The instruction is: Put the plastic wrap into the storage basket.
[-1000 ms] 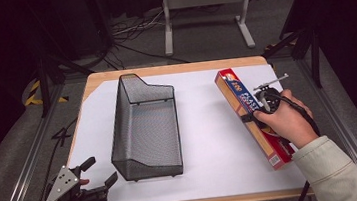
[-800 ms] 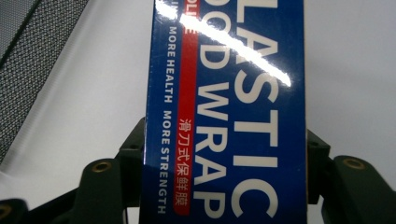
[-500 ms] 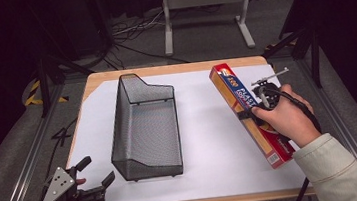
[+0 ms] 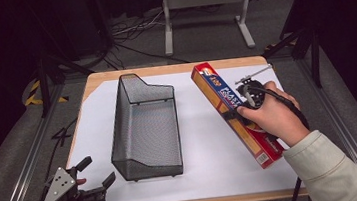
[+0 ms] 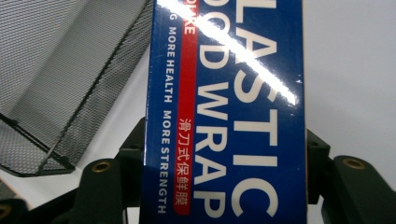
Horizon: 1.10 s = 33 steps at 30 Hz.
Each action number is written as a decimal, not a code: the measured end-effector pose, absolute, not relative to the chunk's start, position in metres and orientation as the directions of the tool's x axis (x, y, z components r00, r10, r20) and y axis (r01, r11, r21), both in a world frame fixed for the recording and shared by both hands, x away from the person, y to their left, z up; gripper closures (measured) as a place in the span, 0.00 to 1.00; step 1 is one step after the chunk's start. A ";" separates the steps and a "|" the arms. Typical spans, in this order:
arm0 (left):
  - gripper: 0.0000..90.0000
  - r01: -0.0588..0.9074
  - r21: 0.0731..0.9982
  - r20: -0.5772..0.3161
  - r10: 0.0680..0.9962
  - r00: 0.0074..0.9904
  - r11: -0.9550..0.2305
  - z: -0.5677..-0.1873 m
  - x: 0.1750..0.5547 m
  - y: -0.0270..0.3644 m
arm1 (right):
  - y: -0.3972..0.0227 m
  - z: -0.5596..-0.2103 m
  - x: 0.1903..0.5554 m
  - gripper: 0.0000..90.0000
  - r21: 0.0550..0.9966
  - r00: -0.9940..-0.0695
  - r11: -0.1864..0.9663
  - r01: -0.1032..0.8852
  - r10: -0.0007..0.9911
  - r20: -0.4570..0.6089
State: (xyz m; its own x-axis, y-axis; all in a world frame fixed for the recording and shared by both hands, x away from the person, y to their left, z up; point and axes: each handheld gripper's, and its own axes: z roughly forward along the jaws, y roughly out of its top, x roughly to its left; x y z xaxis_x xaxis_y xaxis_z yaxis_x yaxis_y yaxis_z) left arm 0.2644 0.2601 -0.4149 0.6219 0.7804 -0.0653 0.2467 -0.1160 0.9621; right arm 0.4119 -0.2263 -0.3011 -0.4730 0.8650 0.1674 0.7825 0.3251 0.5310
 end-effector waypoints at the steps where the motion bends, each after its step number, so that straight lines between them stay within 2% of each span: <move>1: 0.09 0.246 0.962 -0.065 0.780 0.622 -0.116 -0.415 0.264 0.260 | -0.221 -0.301 0.412 0.44 0.531 -0.482 0.332 0.780 0.860 0.169; 19: 0.09 0.243 0.961 -0.051 0.780 0.623 -0.132 -0.415 0.264 0.259 | -0.157 -0.288 0.413 0.44 0.541 -0.565 0.390 0.745 0.801 0.200; 33: 0.09 0.244 0.961 -0.053 0.781 0.623 -0.129 -0.415 0.264 0.259 | -0.118 -0.285 0.414 0.44 0.545 -0.594 0.418 0.727 0.781 0.194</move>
